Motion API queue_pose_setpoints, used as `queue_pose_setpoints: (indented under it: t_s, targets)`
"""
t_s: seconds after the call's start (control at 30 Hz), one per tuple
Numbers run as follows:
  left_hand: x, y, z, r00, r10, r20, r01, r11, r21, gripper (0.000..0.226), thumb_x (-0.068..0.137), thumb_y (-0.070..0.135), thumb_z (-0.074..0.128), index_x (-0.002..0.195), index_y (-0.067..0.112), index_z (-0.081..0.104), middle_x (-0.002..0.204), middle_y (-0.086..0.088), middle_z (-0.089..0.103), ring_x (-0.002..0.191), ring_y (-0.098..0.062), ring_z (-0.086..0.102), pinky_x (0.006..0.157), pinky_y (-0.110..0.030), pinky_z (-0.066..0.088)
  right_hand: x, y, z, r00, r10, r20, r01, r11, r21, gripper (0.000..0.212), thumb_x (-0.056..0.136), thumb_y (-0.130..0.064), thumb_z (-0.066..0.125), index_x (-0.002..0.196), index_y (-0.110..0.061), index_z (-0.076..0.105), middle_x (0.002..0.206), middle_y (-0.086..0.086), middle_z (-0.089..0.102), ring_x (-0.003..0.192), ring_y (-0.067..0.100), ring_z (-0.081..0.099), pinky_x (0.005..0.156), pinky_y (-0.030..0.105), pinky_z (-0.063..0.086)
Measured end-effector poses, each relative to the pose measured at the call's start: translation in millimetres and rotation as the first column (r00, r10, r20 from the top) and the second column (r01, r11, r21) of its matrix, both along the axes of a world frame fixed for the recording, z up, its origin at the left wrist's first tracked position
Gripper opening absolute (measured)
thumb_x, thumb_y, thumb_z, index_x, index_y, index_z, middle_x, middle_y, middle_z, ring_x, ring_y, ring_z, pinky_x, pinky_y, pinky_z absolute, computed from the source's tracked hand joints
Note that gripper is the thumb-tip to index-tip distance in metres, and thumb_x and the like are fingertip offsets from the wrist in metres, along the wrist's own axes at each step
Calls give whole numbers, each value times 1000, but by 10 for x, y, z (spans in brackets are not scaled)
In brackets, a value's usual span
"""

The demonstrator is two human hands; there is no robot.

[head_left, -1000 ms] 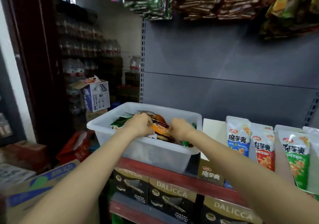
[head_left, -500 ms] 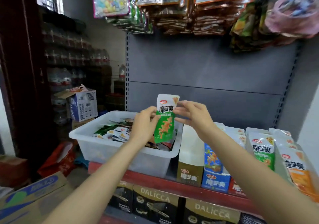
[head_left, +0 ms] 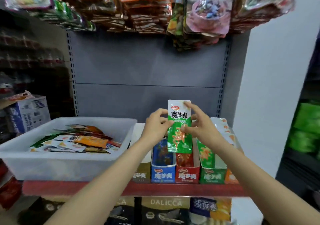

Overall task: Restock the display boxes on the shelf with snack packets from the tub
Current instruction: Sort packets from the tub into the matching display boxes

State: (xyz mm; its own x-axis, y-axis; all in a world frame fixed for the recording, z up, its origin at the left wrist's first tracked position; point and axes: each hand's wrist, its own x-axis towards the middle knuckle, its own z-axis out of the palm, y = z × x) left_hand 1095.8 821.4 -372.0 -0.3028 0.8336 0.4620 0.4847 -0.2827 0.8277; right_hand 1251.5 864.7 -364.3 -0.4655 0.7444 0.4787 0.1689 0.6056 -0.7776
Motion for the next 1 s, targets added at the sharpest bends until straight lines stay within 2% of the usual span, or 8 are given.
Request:
queue_pose_setpoints:
  t_s: [0.17, 0.33, 0.43, 0.53, 0.63, 0.73, 0.8, 1.0]
  targets:
    - [402, 206, -14, 989, -9, -146, 2, 999, -45, 35, 89, 14, 61, 123, 15, 53, 98, 0, 67, 82, -10, 60, 73, -25, 51, 417, 264, -57, 983, -182, -21, 182, 982, 40, 73, 81, 8, 64, 136, -33, 42, 95, -11, 58, 65, 10, 63, 60, 30, 57]
    - [561, 316, -117, 926, -51, -373, -14, 985, -170, 40, 89, 10, 57, 129, 10, 51, 117, -7, 61, 95, -18, 59, 76, -21, 44, 623, 510, -197, 942, -333, 37, 329, 941, 80, 76, 83, 8, 62, 137, -41, 37, 116, 5, 58, 79, 17, 65, 69, 37, 58]
    - [609, 357, -123, 880, -123, -459, -17, 957, -289, 45, 86, 9, 62, 129, 6, 49, 119, -9, 59, 102, -24, 59, 81, -27, 45, 616, 545, -322, 933, -328, 147, 312, 942, 123, 78, 83, 2, 63, 137, -44, 32, 113, -2, 58, 87, 18, 63, 78, 39, 55]
    - [607, 409, -167, 898, -198, -392, 25, 915, -403, 52, 82, 14, 71, 130, 12, 51, 113, -8, 60, 99, -26, 61, 82, -31, 50, 574, 549, -372, 874, -359, 326, 288, 926, 245, 76, 88, 0, 58, 148, -30, 22, 122, 5, 53, 97, 19, 52, 73, 12, 29]
    - [612, 431, -231, 938, -239, -252, 105, 887, -451, 41, 81, 8, 71, 120, 12, 59, 103, -13, 70, 90, -28, 68, 86, -40, 54, 564, 508, -336, 771, -424, 475, 279, 896, 346, 75, 94, -6, 50, 151, -26, 7, 127, 10, 44, 113, 25, 47, 64, 15, 17]
    - [616, 425, -236, 953, -267, -146, 166, 858, -486, 41, 84, 2, 66, 122, 13, 57, 92, -17, 72, 65, -18, 70, 83, -46, 55, 538, 546, -359, 696, -465, 547, 272, 876, 399, 79, 93, -9, 51, 151, -25, 0, 129, 7, 39, 111, 26, 49, 74, 21, 29]
    - [612, 433, -235, 953, -269, -142, 167, 853, -494, 47, 85, 2, 66, 129, 11, 52, 92, -16, 72, 65, -16, 71, 82, -45, 56, 515, 554, -381, 676, -488, 552, 254, 858, 447, 82, 89, -10, 57, 151, -25, 5, 127, 7, 39, 113, 27, 48, 84, 31, 41]
    - [624, 448, -257, 964, -221, -147, 123, 862, -492, 60, 84, 4, 67, 139, 10, 42, 103, -16, 70, 77, -21, 72, 73, -32, 59, 560, 566, -471, 580, -580, 572, 264, 798, 542, 77, 81, -27, 72, 144, -27, 28, 154, 8, 10, 142, 28, 15, 109, 40, 30]
